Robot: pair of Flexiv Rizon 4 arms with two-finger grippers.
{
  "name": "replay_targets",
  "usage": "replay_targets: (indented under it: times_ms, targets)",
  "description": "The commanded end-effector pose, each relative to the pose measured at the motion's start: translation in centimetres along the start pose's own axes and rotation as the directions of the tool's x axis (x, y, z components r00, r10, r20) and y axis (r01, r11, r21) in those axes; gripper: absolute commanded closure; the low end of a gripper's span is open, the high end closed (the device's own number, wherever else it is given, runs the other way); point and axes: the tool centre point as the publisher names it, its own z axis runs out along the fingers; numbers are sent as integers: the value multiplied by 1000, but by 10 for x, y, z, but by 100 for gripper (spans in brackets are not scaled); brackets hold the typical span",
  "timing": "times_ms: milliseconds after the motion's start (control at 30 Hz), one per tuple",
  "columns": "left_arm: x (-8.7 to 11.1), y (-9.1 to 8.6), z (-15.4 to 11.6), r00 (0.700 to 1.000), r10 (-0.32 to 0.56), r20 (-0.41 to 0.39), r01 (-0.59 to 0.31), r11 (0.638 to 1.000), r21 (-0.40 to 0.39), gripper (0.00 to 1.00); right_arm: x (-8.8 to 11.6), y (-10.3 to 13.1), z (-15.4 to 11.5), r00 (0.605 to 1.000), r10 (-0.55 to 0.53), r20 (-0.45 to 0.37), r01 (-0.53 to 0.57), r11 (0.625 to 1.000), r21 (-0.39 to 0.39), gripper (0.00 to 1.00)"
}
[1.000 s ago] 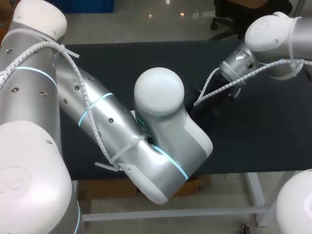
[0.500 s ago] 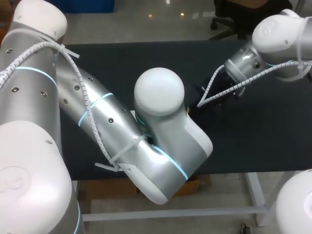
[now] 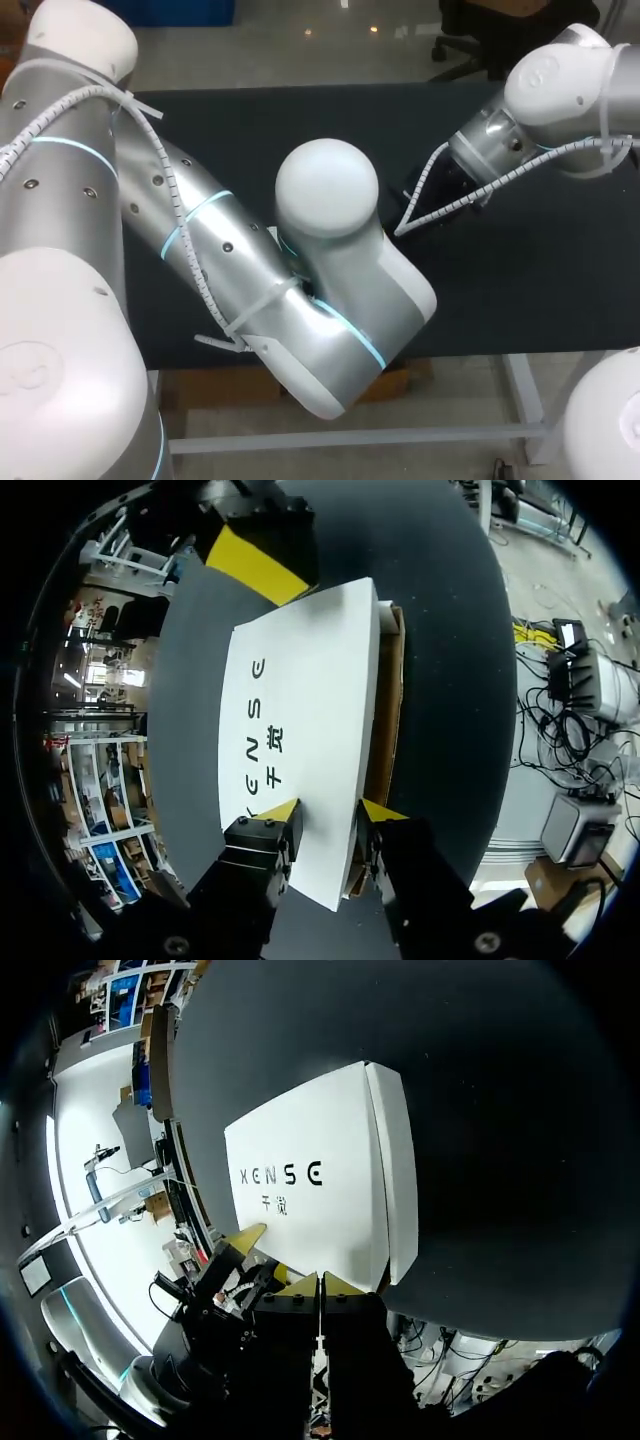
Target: Assemble the packaging by folding the flat box into shape, placing the metal phone stand inside, and closing the box properly
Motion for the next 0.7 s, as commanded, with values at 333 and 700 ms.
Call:
replay_targets:
  times_ms: [333, 700]
  targets:
    - [3, -2, 3, 1000, -3, 2, 3, 1000, 0, 64, -6, 1, 10, 1000, 6, 2, -6, 1000, 20, 100]
    - [3, -2, 2, 1000, -1, 3, 1, 1000, -1, 64, -10, -2, 11, 1000, 14, -1, -14, 1000, 21, 100]
